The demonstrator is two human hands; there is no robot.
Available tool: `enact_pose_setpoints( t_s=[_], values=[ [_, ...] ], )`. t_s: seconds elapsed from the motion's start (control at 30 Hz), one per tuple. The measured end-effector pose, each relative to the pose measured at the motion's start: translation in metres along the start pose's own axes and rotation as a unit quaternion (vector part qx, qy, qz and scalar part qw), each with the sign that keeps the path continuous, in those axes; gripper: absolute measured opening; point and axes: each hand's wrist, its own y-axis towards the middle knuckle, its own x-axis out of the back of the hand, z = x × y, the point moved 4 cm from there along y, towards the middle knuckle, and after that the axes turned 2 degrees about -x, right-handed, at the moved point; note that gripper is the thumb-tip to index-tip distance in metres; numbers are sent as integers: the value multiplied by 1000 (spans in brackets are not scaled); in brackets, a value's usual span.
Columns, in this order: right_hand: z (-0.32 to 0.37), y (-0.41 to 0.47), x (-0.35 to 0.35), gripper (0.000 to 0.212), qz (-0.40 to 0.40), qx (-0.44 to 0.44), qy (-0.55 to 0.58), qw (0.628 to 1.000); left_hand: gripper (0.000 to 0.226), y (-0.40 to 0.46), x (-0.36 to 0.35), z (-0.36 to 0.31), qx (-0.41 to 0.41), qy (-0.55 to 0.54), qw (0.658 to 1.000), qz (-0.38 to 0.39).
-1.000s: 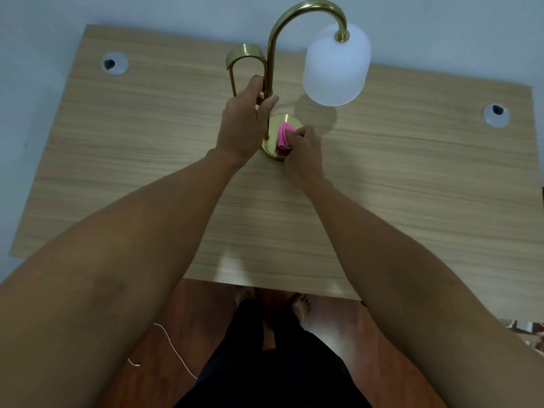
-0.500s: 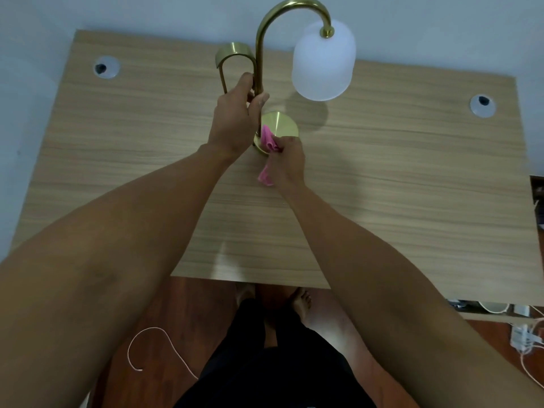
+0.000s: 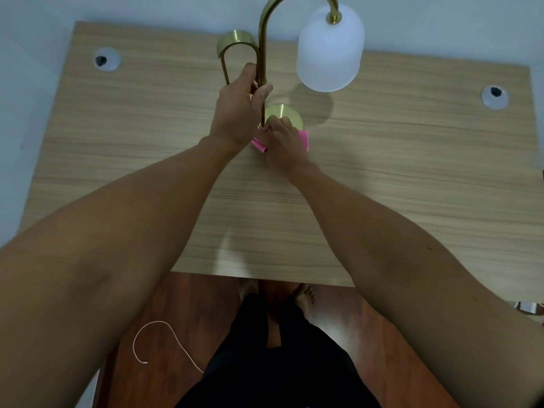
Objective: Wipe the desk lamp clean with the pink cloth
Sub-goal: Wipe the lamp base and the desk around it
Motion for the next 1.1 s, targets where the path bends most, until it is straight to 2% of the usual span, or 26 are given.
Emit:
enact_pose_setpoints(
  t_s=[0.17,0.43,0.5,0.57,0.63,0.7,0.77,0.83,0.93,1.1],
  values=[
    [-18,-8,13,34,45,87,7,995,28,-1,1,-2,6,-5,1000,4],
    [-44,-15,19,26,69,100,58,991,28,-3,3,-3,13,-23,1000,7],
    [-55,-20,27,21,51,68,79,993,28,-3,3,-4,12,-28,1000,5],
    [-66,-24,36,19,7,-16,149,989,27,-4,3,-5,9,-30,1000,2],
    [-76,-24,46,19,-64,-146,278,947,27,-4,2,-4,7,-27,1000,-2],
    [-77,-18,47,17,-112,-220,340,908,27,-4,1,-2,7,-25,1000,-5],
    [-70,-8,43,16,-117,-223,336,908,28,-3,0,-1,7,-23,1000,-5],
    [-60,-3,37,20,-83,-221,324,916,28,-3,-1,-1,6,-23,1000,-5],
    [-49,-10,20,18,-56,-276,302,911,28,-2,-2,0,6,-24,1000,-11],
    [-35,-29,-3,36,-96,-304,239,917,26,-1,-3,1,6,-16,1000,-11]
  ],
)
